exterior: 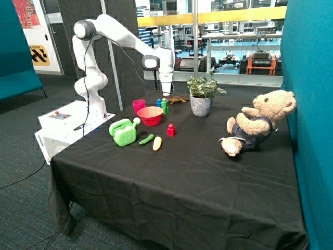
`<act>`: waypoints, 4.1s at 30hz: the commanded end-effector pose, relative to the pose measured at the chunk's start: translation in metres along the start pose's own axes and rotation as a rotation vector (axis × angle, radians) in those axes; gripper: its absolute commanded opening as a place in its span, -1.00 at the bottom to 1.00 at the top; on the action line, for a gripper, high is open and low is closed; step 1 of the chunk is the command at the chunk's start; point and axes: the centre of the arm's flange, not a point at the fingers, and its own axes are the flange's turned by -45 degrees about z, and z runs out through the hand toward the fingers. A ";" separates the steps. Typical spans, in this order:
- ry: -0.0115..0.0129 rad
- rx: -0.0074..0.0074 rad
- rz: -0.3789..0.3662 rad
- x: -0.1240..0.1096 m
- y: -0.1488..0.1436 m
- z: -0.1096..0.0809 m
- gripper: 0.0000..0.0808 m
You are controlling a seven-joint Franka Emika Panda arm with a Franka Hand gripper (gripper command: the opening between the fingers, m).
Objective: Stack green blocks
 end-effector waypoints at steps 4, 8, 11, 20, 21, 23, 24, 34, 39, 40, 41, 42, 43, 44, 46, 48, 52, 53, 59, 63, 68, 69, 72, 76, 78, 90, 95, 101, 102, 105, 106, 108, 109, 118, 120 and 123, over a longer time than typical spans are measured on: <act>0.0025 0.0094 0.017 -0.005 0.016 -0.029 1.00; 0.0024 0.0094 0.038 -0.011 0.027 -0.037 1.00; 0.0023 0.0094 0.056 -0.016 0.035 -0.042 1.00; 0.0020 0.0095 0.106 -0.043 0.059 -0.049 1.00; 0.0020 0.0095 0.113 -0.046 0.062 -0.049 1.00; 0.0020 0.0095 0.123 -0.051 0.067 -0.048 1.00; 0.0019 0.0095 0.137 -0.054 0.069 -0.048 1.00; 0.0017 0.0095 0.173 -0.080 0.092 -0.044 1.00; 0.0016 0.0096 0.201 -0.090 0.104 -0.040 1.00; 0.0016 0.0096 0.206 -0.092 0.106 -0.039 1.00; 0.0017 0.0095 0.180 -0.095 0.109 -0.038 1.00; 0.0016 0.0096 0.208 -0.097 0.110 -0.036 1.00; 0.0015 0.0096 0.213 -0.099 0.111 -0.035 1.00; 0.0015 0.0096 0.220 -0.102 0.113 -0.032 1.00; 0.0015 0.0096 0.229 -0.106 0.117 -0.029 1.00; 0.0014 0.0096 0.240 -0.111 0.121 -0.025 0.99; 0.0014 0.0096 0.252 -0.120 0.128 -0.020 1.00; 0.0013 0.0096 0.258 -0.122 0.130 -0.019 0.95; 0.0012 0.0096 0.281 -0.133 0.140 -0.015 0.94; 0.0012 0.0096 0.290 -0.140 0.145 -0.013 0.93; 0.0011 0.0097 0.303 -0.151 0.151 -0.009 0.92; 0.0011 0.0097 0.308 -0.154 0.152 -0.007 0.92; 0.0011 0.0097 0.316 -0.160 0.155 -0.005 0.92; 0.0010 0.0097 0.324 -0.167 0.158 -0.002 0.91; 0.0010 0.0097 0.328 -0.170 0.160 -0.001 0.92; 0.0008 0.0097 0.358 -0.195 0.163 0.020 0.88; 0.0008 0.0097 0.371 -0.200 0.167 0.026 1.00; 0.0008 0.0097 0.377 -0.198 0.175 0.032 0.98; 0.0008 0.0097 0.377 -0.197 0.176 0.033 0.94; 0.0007 0.0097 0.384 -0.195 0.179 0.038 0.96; 0.0007 0.0097 0.385 -0.195 0.180 0.040 0.90; 0.0007 0.0097 0.388 -0.194 0.182 0.042 0.87; 0.0007 0.0097 0.392 -0.194 0.183 0.043 0.87; 0.0007 0.0097 0.398 -0.191 0.188 0.049 0.85; 0.0007 0.0097 0.391 -0.189 0.187 0.048 0.84; 0.0007 0.0097 0.383 -0.186 0.186 0.044 0.87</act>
